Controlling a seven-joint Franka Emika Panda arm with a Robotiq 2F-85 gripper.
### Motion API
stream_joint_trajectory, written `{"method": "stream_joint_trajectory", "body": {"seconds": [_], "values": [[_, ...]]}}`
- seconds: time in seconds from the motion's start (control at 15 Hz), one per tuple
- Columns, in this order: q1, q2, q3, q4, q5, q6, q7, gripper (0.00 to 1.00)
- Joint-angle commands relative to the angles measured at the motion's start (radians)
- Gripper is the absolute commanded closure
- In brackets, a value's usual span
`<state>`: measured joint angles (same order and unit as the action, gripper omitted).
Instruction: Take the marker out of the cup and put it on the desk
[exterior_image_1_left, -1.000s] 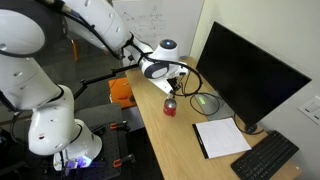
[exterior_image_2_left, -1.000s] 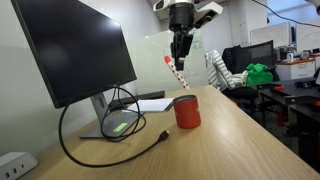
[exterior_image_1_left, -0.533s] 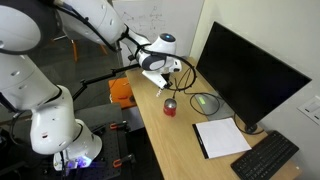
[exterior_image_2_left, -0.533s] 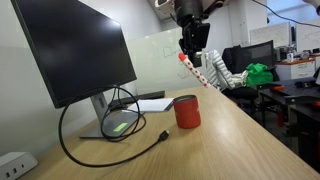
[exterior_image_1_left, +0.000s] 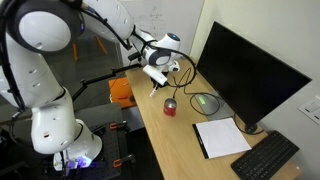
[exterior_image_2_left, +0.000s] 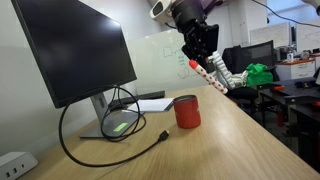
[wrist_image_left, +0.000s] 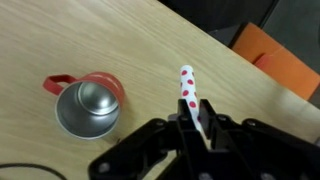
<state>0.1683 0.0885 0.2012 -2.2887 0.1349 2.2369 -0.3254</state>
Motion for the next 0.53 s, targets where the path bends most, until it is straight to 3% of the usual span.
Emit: {"method": "stream_joint_trajectory", "body": {"seconds": [0.0, 0.47], "values": [[0.017, 0.075, 0.01, 0.079, -0.008, -0.074, 0.04, 0.96], [0.019, 0.227, 0.048, 0.18, 0.054, -0.104, 0.01, 0.96]]}}
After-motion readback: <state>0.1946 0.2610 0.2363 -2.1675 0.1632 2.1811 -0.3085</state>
